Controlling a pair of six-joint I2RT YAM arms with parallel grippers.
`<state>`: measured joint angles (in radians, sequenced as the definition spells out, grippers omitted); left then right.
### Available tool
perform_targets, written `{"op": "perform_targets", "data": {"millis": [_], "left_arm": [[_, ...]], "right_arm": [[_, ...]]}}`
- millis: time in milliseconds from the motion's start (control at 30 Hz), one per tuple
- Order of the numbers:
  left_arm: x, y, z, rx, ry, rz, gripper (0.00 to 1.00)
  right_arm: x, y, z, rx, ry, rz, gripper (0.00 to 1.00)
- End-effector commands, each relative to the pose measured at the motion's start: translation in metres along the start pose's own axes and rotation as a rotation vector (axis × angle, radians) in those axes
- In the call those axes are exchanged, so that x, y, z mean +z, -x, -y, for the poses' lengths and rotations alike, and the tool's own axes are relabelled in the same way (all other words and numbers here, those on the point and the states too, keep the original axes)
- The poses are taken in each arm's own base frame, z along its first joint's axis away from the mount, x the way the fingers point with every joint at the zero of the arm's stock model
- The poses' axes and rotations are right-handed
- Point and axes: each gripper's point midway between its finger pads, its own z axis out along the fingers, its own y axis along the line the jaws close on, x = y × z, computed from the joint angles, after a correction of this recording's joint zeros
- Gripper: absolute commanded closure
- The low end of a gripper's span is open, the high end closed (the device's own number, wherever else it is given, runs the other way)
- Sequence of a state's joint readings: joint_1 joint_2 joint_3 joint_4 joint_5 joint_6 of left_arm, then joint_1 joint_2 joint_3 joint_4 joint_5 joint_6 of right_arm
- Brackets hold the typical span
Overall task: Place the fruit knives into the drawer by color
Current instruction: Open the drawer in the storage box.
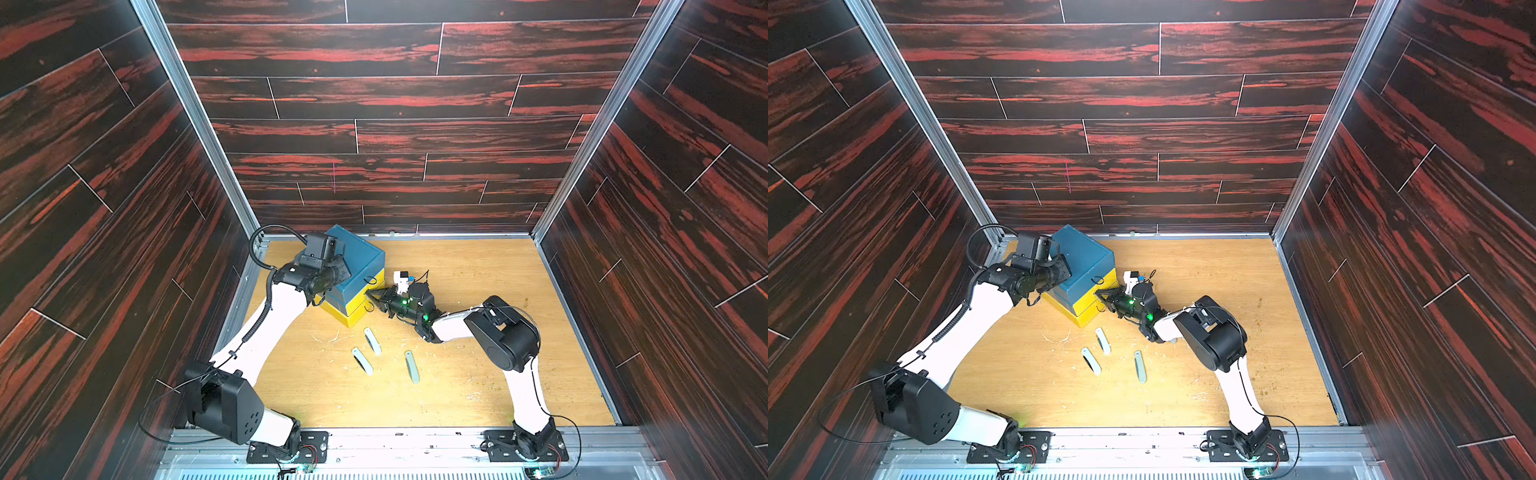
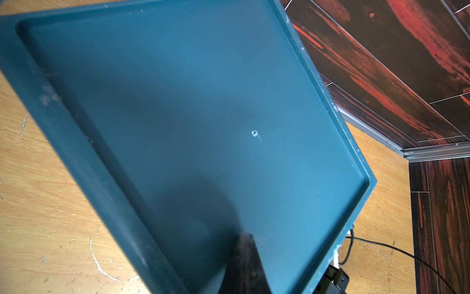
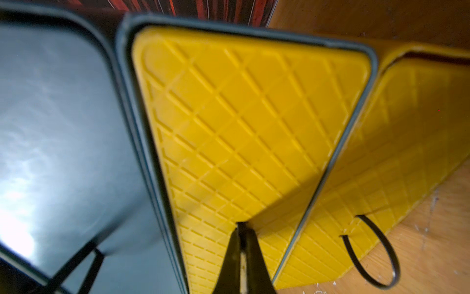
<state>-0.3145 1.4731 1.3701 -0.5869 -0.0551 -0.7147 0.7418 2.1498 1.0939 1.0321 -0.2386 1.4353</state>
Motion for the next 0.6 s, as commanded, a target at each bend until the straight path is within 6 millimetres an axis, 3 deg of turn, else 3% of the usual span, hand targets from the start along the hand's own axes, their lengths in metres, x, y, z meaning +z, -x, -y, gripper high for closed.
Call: {"op": "perform_targets", "data": {"millis": [0, 333, 567], "left_arm": [[0.008, -0.018, -0.017, 0.020, 0.082, -0.077, 1.00], [0.010, -0.014, -0.015, 0.017, 0.079, -0.063, 1.00], [0.008, -0.012, -0.015, 0.017, 0.076, -0.058, 1.00]], "right_arm": [[-0.007, 0.000, -0.013, -0.045, 0.002, 0.013, 1.00], [-0.028, -0.003, -0.011, -0.060, -0.043, 0.004, 1.00], [-0.058, -0.007, -0.001, -0.061, -0.090, -0.008, 1.00]]}}
